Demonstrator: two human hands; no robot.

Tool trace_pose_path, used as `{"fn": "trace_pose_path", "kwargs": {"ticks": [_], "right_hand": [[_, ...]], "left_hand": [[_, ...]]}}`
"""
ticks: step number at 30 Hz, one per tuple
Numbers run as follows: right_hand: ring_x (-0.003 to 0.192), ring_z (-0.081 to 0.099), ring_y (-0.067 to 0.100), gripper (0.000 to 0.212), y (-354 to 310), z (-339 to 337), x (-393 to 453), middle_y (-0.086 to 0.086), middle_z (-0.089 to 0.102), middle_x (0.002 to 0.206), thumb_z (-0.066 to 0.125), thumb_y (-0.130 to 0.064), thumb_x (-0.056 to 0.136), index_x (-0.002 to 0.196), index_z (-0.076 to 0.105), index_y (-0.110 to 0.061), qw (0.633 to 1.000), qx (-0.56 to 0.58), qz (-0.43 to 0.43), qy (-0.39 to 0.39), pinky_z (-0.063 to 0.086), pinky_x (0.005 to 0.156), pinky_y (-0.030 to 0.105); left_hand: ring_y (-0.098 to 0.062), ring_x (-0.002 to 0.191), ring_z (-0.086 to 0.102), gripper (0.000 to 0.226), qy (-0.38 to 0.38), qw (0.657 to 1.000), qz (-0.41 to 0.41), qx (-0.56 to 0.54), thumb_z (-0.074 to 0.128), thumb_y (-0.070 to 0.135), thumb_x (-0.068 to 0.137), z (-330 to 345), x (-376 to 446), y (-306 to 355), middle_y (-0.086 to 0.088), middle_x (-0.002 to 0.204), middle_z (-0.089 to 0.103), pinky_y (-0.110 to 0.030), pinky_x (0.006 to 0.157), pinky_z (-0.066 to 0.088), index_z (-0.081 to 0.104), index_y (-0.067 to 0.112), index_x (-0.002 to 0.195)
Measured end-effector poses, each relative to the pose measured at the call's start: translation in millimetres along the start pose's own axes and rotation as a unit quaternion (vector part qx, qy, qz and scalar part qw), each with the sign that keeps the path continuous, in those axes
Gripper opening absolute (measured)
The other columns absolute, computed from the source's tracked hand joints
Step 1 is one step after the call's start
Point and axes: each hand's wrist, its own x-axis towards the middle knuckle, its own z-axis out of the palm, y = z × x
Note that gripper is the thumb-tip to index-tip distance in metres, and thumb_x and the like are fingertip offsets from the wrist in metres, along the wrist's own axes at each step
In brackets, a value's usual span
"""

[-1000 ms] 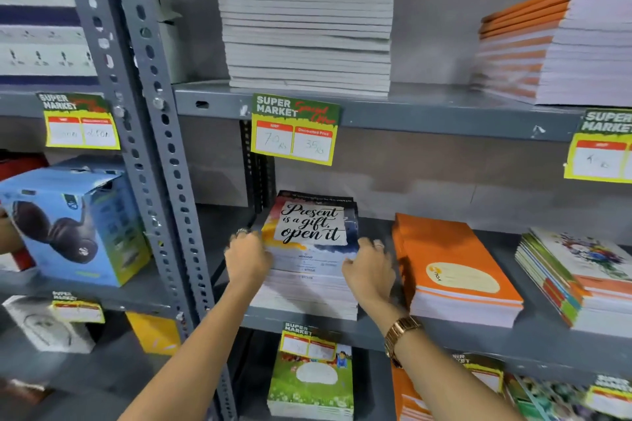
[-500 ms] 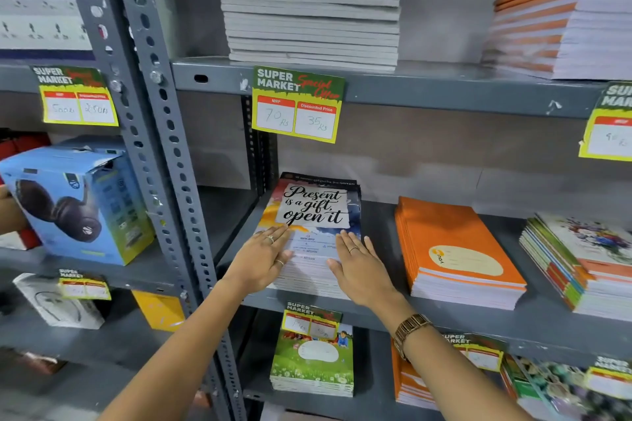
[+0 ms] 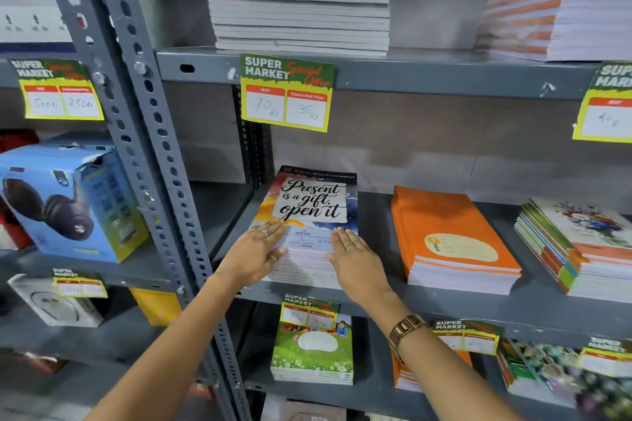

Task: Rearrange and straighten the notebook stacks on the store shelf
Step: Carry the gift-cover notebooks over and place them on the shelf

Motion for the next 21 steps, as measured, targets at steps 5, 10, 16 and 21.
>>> {"fn": "trace_pose_path", "kwargs": {"ticks": [5, 10, 16, 21], "right_hand": [[0.121, 0.057, 0.031, 0.049, 1.4, 6.6, 0.0, 0.02, 0.06, 0.128, 0.061, -0.029, 0.088, 0.126, 0.055, 0.002, 1.0, -0.003, 0.017, 0.025, 0.045, 0.1, 0.041], [0.138, 0.035, 0.031, 0.051, 1.3, 4.2, 0.8, 0.02, 0.039, 0.147, 0.041, -0.028, 0.098, 0.14, 0.035, 0.001, 1.0, 0.007, 0.004, 0.027, 0.027, 0.115, 0.039], [0.116, 0.061, 0.033, 0.049, 1.2, 7.9, 2.5, 0.022, 0.061, 0.125, 0.066, -0.026, 0.084, 0.121, 0.058, 0.004, 0.999, 0.006, 0.007, 0.045, 0.048, 0.097, 0.042], [0.144, 0.023, 0.027, 0.053, 2.7, 5.5, 0.5, 0.016, 0.027, 0.154, 0.034, -0.029, 0.101, 0.145, 0.024, -0.003, 0.999, 0.016, -0.007, 0.033, 0.017, 0.119, 0.034]], "left_hand": [[-0.016, 0.147, 0.017, 0.089, 0.011, 1.0, -0.012, 0.006, 0.002, 0.06, 0.074, 1.7, -0.8, 3.1, -0.003, 0.156, 0.026, -0.029, 0.12, 0.01, 0.024, 0.015, 0.147], [-0.018, 0.146, 0.019, 0.087, 0.019, 1.0, -0.01, 0.001, 0.003, 0.058, 0.075, 3.0, -2.3, 4.5, -0.006, 0.155, 0.027, -0.03, 0.119, 0.011, 0.025, 0.013, 0.146], [-0.019, 0.146, 0.021, 0.105, 0.025, 1.0, -0.012, 0.012, -0.011, 0.076, 0.071, 4.7, -3.3, 3.7, -0.006, 0.154, 0.029, -0.031, 0.119, 0.011, 0.027, 0.013, 0.146], [-0.02, 0.145, 0.022, 0.116, 0.026, 0.999, -0.017, 0.025, -0.026, 0.075, 0.064, 3.7, -3.9, 5.3, -0.007, 0.154, 0.029, -0.028, 0.118, 0.008, 0.026, 0.012, 0.146]]}}
